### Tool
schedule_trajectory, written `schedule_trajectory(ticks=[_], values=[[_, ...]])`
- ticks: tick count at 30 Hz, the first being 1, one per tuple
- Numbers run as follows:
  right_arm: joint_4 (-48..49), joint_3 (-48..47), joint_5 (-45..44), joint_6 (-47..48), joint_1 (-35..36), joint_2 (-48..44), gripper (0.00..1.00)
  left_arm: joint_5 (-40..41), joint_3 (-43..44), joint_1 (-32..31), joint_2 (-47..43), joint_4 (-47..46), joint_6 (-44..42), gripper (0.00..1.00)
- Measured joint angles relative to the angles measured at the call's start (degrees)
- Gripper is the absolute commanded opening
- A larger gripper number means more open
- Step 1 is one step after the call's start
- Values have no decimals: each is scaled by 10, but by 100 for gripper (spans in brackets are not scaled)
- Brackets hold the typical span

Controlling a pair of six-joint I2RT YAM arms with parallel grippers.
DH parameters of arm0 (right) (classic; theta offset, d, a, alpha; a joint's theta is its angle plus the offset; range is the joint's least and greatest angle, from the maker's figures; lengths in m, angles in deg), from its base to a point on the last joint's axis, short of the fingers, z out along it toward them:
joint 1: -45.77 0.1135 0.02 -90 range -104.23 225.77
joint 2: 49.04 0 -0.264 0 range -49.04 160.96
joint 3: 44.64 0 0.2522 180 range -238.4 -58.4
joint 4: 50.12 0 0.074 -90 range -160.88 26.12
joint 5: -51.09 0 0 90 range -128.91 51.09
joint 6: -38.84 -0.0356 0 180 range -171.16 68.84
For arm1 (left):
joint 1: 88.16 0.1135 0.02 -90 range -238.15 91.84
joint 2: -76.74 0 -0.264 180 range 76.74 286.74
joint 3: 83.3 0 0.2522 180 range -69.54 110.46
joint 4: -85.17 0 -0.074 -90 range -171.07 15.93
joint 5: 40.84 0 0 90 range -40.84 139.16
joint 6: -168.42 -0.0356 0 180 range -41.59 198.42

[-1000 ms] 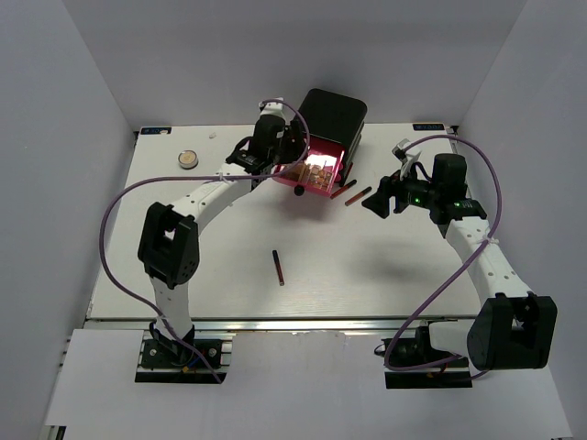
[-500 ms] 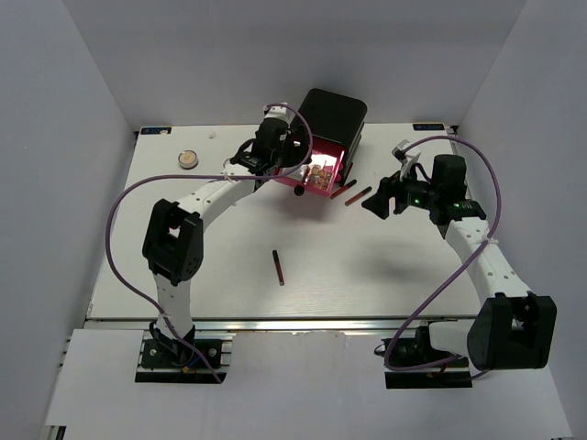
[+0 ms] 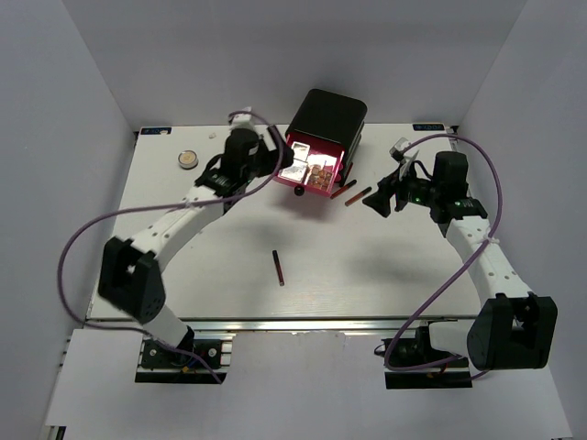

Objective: Organize the makeup

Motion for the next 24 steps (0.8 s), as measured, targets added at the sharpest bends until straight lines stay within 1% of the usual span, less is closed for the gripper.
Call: schedule_trajectory(ticks=[1, 2, 3, 4, 5, 6, 7, 9, 13, 18, 24], values=[[7, -3, 0, 3, 0, 0, 73, -5, -38, 6, -38, -9, 20, 98], [13, -6, 0, 5, 0, 2, 72, -14, -74, 14, -71, -20, 39, 86], [18, -12, 0, 5, 0, 6, 71, -22, -112, 24, -105, -35, 65, 74], [23, -19, 0, 4, 0, 13, 70, -29, -149, 32, -136, -45, 89, 57], [27, -27, 0, 3, 1, 21, 69, -31, -177, 40, -156, -49, 113, 27], [29, -36, -1, -2, 1, 29, 68, -36, -207, 47, -175, -63, 137, 18], [31, -43, -1, -6, 1, 37, 67, -39, -235, 50, -188, -71, 160, 14], [38, -53, -3, -16, 1, 52, 66, -48, -280, 50, -198, -75, 204, 11], [42, -56, -8, -35, 1, 63, 66, -71, -334, 49, -173, -82, 271, 12], [43, -57, -16, -52, 4, 64, 66, -127, -350, 48, -76, -169, 328, 15], [48, -57, -22, -59, 4, 64, 66, -180, -342, 46, 61, -304, 350, 20]])
